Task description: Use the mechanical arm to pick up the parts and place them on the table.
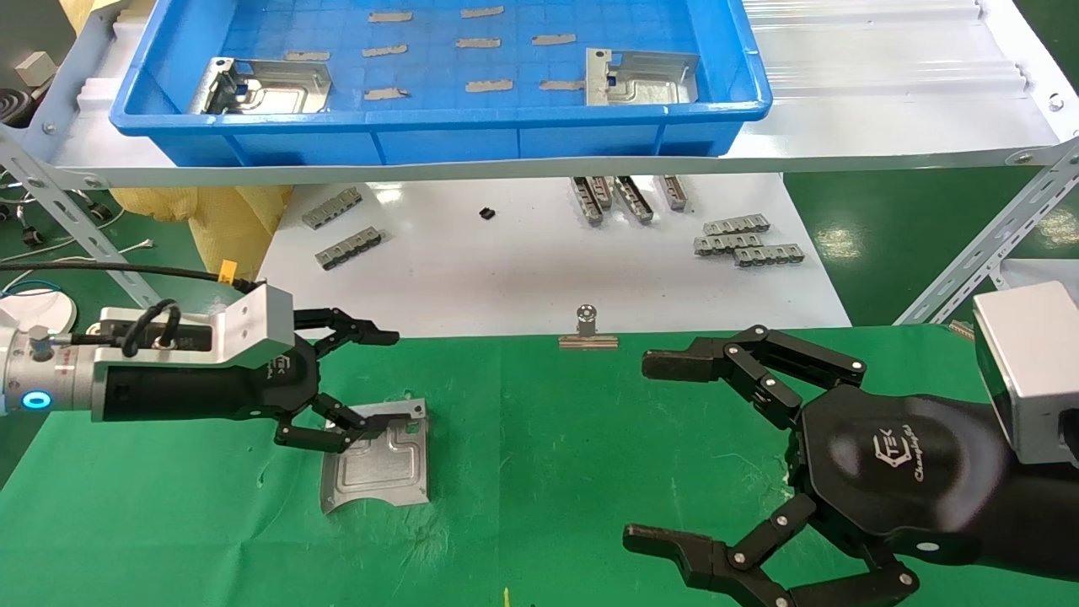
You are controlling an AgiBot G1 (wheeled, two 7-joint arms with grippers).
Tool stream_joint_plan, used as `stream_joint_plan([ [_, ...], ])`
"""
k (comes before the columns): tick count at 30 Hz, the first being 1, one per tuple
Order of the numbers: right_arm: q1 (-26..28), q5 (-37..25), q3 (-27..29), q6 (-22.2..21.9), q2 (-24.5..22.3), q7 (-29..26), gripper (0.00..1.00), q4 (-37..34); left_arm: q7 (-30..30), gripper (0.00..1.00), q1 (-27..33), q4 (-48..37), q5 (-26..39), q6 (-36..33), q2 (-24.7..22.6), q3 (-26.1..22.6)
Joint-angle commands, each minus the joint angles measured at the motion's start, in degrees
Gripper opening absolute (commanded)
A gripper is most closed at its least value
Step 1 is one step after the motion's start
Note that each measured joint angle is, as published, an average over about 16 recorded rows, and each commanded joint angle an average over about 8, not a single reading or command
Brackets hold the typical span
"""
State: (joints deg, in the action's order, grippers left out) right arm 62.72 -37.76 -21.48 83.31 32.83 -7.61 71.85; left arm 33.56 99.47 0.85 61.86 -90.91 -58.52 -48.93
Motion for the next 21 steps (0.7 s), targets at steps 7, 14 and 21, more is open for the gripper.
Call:
stream_joint_plan([
  [7,0.0,0.0,0.0,0.0,0.0,0.0,1.00,0.0,-3.5,1.00,-3.1,6.1,-1.5,0.5,1.9,2.6],
  [14,0.0,0.0,0.0,0.0,0.0,0.0,1.00,0.0,-8.8,1.00,-7.6,14.7,-3.9,1.1,4.7,6.5],
  [21,0.0,0.0,0.0,0.0,0.0,0.0,1.00,0.0,-14.0,1.00,-12.1,23.3,-6.3,1.7,7.5,10.4],
])
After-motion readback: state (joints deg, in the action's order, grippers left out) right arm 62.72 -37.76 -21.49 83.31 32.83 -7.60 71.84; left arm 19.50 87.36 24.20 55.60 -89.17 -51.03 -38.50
